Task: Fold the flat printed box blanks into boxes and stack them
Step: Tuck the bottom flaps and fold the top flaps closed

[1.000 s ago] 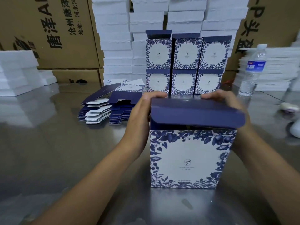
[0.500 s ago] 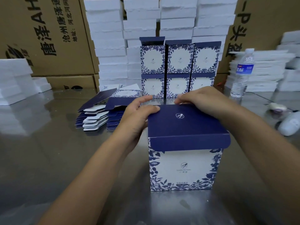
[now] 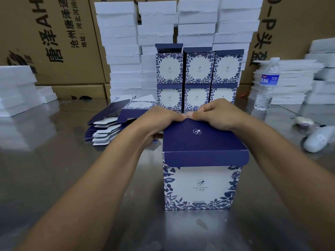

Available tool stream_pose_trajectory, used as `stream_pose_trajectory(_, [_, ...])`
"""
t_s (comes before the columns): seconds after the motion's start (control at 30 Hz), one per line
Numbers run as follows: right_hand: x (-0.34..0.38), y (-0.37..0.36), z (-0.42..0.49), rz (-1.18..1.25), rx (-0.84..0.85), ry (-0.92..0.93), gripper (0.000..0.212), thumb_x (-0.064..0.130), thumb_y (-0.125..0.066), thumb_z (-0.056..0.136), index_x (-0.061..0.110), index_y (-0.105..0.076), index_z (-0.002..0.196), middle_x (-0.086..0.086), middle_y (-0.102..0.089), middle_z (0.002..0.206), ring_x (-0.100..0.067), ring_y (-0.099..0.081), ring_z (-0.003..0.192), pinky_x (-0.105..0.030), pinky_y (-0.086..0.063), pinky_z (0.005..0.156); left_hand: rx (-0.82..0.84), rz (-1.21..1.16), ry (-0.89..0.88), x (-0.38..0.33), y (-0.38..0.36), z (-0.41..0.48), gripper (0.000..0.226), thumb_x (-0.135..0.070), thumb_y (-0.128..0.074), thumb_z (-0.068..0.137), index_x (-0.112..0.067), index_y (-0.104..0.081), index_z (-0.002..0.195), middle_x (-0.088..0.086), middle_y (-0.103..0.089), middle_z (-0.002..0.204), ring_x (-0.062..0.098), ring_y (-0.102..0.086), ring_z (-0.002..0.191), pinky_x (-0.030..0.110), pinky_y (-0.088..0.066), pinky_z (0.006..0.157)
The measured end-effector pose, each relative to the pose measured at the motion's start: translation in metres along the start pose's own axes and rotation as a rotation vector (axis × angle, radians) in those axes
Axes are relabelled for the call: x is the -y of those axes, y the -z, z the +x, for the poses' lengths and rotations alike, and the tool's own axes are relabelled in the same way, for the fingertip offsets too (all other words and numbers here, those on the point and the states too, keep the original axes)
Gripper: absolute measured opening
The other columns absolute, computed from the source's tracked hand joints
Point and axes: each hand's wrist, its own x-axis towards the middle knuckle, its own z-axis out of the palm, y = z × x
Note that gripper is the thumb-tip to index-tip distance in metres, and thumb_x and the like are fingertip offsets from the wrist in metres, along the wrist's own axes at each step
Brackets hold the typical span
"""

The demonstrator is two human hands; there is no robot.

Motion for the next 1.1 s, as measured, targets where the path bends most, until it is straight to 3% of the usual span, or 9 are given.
stream_pose_trajectory(0.07, [-0.001, 0.000, 0.000, 0.013, -0.009, -0.004, 0.021, 0.032, -0.073, 0.080, 0.013, -0.072, 0.071, 0.006, -0.064, 0.047, -0.003, -0.056, 0.035, -0.011, -0.037, 0.033, -0.010, -0.019, -0.029, 0.001, 0.000, 0.000, 0.009, -0.019, -0.069, 0.083, -0.012, -0.071, 0.078, 0.008, -0.074, 0.080, 0.022, -0.067, 0.070, 0.040, -0.054, 0.083])
stream_pose_trajectory(0.2, [-0.008, 0.005, -0.001, 0.032, -0.071, -0.028, 0.033, 0.033, -0.074, 0.078, 0.001, -0.073, 0.082, 0.003, -0.063, 0.048, -0.004, -0.053, 0.035, -0.010, -0.037, 0.035, -0.042, 0.026, -0.091, 0.001, 0.000, -0.002, 0.018, -0.021, -0.069, 0.085, -0.015, -0.070, 0.068, 0.001, -0.070, 0.062, 0.012, -0.063, 0.050, 0.022, -0.051, 0.058])
stream_pose_trajectory(0.33, [-0.009, 0.007, -0.002, 0.054, -0.071, -0.078, 0.031, 0.034, -0.073, 0.080, 0.003, -0.072, 0.084, 0.005, -0.060, 0.042, -0.004, -0.053, 0.033, -0.010, -0.036, 0.033, -0.108, -0.012, -0.111, 0.005, -0.002, -0.005, 0.022, -0.024, -0.068, 0.085, -0.010, -0.065, 0.069, 0.008, -0.067, 0.072, 0.020, -0.060, 0.057, 0.025, -0.047, 0.061])
stream_pose_trajectory(0.4, [-0.007, 0.005, -0.003, 0.041, -0.069, -0.075, 0.028, 0.035, -0.072, 0.081, 0.007, -0.069, 0.076, 0.006, -0.059, 0.040, -0.004, -0.052, 0.032, -0.010, -0.035, 0.033, -0.186, -0.013, -0.115, 0.009, -0.001, -0.006, 0.020, -0.025, -0.065, 0.087, -0.011, -0.055, 0.077, 0.011, -0.055, 0.072, 0.020, -0.049, 0.060, 0.025, -0.037, 0.056])
stream_pose_trajectory(0.5, [-0.006, 0.005, -0.004, 0.057, -0.074, -0.081, 0.027, 0.034, -0.072, 0.082, 0.009, -0.067, 0.073, 0.006, -0.058, 0.039, -0.005, -0.051, 0.031, -0.010, -0.035, 0.032, -0.267, 0.036, -0.160, 0.017, 0.003, -0.006, 0.036, -0.028, -0.058, 0.092, -0.012, -0.041, 0.065, 0.011, -0.036, 0.067, 0.019, -0.032, 0.059, 0.021, -0.023, 0.045])
stream_pose_trajectory(0.77, [-0.003, 0.006, -0.010, 0.135, -0.089, -0.144, 0.029, 0.032, -0.075, 0.079, 0.005, -0.067, 0.079, 0.006, -0.058, 0.037, -0.006, -0.053, 0.029, -0.010, -0.031, 0.028, -0.260, 0.017, -0.198, 0.022, 0.003, -0.011, 0.032, -0.028, -0.050, 0.097, -0.013, -0.042, 0.070, 0.011, -0.036, 0.075, 0.022, -0.028, 0.066, 0.026, -0.022, 0.050])
stream_pose_trajectory(0.93, [-0.012, 0.009, -0.015, 0.250, -0.176, -0.183, 0.029, 0.022, -0.071, 0.083, 0.009, -0.054, 0.064, 0.008, -0.048, 0.028, -0.003, -0.045, 0.022, -0.009, -0.025, 0.024, -0.292, 0.045, -0.199, 0.021, 0.003, -0.009, 0.045, -0.028, -0.051, 0.096, -0.020, -0.031, 0.057, 0.007, -0.029, 0.062, 0.018, -0.023, 0.052, 0.024, -0.019, 0.046])
stream_pose_trajectory(1.1, [-0.013, 0.006, -0.019, 0.344, -0.167, -0.256, 0.026, 0.030, -0.071, 0.083, 0.009, -0.058, 0.074, 0.001, -0.059, 0.049, -0.006, -0.050, 0.026, -0.012, -0.033, 0.026, -0.285, 0.007, -0.202, 0.024, 0.002, -0.009, 0.044, -0.028, -0.051, 0.097, -0.020, -0.032, 0.058, 0.008, -0.030, 0.067, 0.017, -0.025, 0.057, 0.023, -0.019, 0.045])
